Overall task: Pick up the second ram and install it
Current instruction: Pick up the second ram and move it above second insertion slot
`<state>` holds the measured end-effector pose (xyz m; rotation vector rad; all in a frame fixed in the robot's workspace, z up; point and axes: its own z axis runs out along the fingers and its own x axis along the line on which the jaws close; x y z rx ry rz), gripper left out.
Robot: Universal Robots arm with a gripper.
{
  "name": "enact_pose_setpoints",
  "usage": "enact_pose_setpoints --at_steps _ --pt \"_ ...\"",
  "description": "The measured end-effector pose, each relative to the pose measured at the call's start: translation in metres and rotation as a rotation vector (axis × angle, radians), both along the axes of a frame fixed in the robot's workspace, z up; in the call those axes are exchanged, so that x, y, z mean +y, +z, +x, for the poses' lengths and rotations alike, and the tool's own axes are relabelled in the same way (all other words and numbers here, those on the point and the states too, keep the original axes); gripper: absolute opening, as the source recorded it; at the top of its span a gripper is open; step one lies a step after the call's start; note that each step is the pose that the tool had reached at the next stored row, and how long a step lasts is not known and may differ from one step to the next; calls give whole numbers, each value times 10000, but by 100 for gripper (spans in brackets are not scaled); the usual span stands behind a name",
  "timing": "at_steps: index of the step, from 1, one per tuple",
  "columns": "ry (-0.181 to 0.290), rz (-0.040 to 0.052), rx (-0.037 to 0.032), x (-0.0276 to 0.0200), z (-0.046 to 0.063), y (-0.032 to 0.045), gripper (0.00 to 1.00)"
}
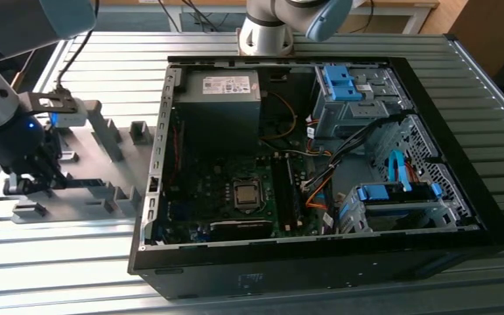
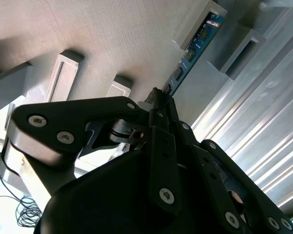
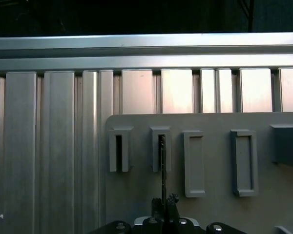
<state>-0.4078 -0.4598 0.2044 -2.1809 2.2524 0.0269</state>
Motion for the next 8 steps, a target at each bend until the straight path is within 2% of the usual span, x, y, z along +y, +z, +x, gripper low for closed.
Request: enact_pose_setpoints --at_steps 8 --pt "0 0 -1 0 0 43 14"
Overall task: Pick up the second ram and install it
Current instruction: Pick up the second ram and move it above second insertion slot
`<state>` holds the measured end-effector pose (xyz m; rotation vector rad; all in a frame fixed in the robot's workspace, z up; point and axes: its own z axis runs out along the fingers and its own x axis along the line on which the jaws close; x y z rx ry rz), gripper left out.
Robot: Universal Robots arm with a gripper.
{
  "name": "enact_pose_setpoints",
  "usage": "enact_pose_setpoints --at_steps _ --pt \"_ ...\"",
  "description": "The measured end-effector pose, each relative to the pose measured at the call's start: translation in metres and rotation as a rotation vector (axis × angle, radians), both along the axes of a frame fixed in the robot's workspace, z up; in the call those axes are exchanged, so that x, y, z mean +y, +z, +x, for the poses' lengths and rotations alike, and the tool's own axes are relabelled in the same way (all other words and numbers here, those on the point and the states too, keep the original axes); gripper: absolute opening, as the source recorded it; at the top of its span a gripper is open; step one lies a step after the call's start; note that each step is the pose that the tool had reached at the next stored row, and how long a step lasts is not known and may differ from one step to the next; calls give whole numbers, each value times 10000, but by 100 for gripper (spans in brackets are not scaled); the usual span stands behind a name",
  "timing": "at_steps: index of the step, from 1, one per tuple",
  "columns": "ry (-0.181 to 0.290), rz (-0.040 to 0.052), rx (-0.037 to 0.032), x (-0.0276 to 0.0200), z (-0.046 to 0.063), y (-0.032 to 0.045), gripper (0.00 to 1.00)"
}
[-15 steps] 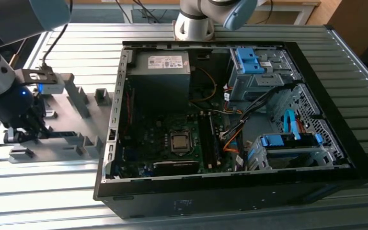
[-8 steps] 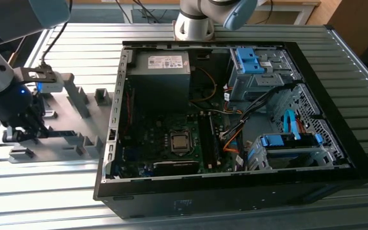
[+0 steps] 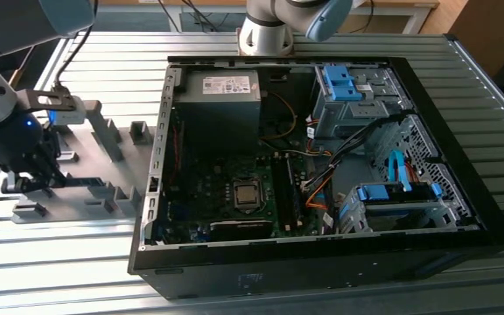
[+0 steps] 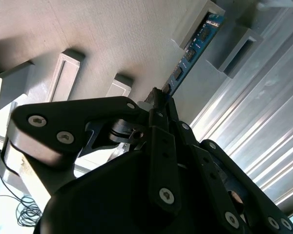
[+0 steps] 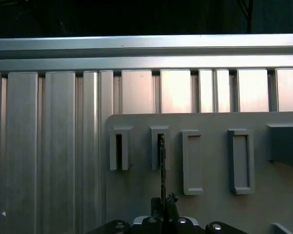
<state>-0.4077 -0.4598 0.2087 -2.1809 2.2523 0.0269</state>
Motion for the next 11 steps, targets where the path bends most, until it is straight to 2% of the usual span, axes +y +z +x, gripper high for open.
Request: enact_pose_setpoints --at_steps 11 --pt "0 0 0 0 0 67 14"
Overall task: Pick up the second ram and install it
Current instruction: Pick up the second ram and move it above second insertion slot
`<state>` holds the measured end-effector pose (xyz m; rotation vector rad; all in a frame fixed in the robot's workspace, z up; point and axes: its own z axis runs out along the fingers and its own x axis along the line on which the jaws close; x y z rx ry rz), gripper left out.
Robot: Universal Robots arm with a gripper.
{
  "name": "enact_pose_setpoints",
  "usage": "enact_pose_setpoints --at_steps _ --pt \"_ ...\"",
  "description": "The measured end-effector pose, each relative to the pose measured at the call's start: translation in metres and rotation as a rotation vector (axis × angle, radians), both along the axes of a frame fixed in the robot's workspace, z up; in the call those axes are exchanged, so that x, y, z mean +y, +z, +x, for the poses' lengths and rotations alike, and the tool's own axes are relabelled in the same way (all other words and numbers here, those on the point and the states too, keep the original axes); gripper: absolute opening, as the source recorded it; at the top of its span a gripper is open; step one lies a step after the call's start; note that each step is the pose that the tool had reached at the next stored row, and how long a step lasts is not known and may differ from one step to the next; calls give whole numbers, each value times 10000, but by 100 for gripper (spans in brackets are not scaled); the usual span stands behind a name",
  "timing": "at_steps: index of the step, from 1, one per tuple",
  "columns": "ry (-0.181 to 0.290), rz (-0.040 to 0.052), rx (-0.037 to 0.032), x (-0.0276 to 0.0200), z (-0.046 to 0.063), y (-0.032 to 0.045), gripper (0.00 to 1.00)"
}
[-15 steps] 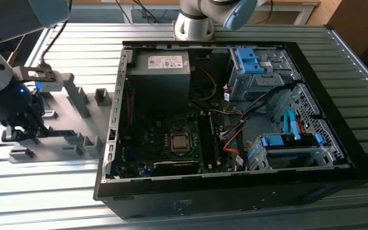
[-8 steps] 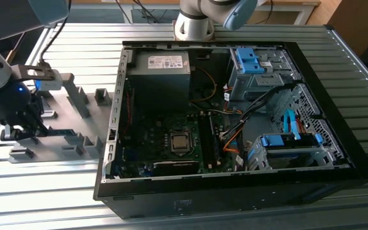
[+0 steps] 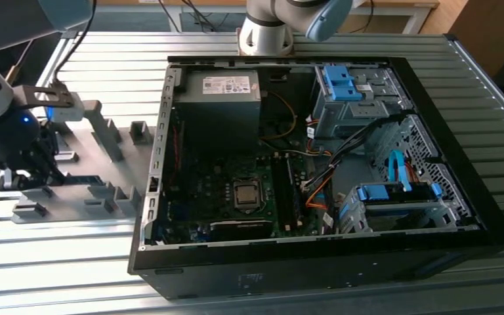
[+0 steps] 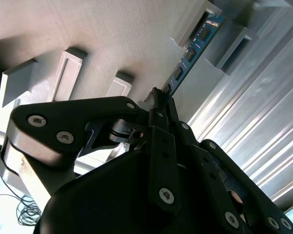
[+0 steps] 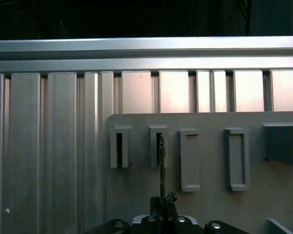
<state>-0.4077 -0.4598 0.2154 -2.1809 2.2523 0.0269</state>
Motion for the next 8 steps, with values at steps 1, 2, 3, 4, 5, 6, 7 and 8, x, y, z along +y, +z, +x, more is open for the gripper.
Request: enact_pose_setpoints --at_steps 1,2,3,4,5,6,7,8 --pt "0 0 0 0 0 5 14" --pt "0 0 0 0 0 10 14" --pt "0 1 -1 0 0 13 14" --pt "0 0 0 0 0 17 14" --pt "0 0 1 0 0 22 14" --pt "0 0 0 0 0 26 14" --pt "0 -1 2 0 0 32 14" --pt "0 -1 1 0 0 37 14"
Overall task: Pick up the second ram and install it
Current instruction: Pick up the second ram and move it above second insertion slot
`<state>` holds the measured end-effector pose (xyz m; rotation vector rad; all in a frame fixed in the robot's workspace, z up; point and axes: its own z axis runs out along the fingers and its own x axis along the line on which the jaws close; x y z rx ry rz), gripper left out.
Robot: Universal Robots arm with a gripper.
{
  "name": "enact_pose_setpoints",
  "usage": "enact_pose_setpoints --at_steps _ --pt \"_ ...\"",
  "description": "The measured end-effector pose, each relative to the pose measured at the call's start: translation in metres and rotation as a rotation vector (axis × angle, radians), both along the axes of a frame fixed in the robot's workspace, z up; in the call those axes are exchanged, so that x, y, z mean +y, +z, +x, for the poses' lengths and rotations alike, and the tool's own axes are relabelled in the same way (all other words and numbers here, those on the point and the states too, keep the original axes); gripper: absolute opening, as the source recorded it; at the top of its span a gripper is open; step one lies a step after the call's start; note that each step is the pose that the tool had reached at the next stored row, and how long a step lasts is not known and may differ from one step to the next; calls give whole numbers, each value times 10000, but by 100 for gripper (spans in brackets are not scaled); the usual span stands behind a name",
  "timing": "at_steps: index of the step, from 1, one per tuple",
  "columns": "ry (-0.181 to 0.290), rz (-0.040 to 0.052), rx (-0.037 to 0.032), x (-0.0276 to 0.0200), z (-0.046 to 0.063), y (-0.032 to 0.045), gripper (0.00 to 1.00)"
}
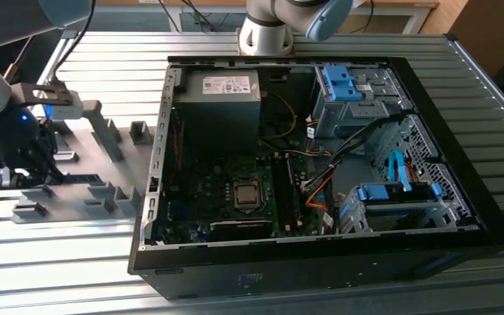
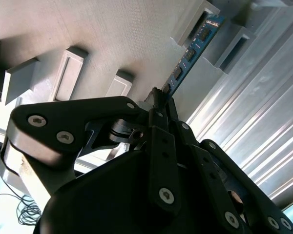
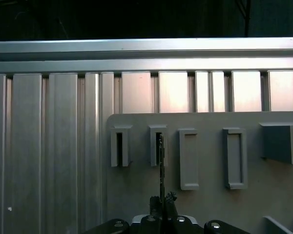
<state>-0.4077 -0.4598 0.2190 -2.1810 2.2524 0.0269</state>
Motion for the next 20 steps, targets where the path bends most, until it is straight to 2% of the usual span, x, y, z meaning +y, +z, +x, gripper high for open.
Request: enact_pose_setpoints --at_steps 20 --pt "0 -2 3 0 0 81 14"
